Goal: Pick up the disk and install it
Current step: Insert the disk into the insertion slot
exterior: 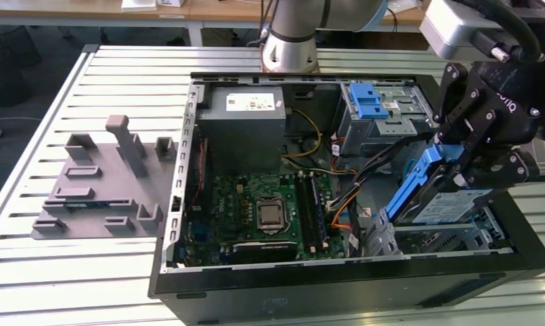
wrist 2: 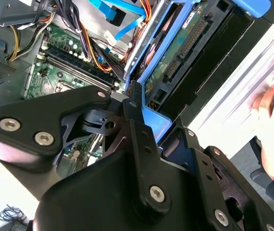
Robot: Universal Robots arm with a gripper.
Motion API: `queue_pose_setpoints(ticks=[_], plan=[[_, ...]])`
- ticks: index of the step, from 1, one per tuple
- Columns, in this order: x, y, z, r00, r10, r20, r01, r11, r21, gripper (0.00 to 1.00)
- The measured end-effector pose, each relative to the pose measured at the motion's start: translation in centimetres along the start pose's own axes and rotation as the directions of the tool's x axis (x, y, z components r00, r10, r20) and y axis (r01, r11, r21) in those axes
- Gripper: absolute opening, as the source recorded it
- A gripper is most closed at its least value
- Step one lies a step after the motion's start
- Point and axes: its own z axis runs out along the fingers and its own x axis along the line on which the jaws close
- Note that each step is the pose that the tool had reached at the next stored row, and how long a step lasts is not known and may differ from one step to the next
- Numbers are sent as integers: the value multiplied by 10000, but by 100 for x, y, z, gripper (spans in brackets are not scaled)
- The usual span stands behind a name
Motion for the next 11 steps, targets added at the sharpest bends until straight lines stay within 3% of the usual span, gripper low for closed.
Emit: queue_pose_setpoints(ticks=[11], plan=[[1,-4,124,10000,0,-2,0,10000,0,38]])
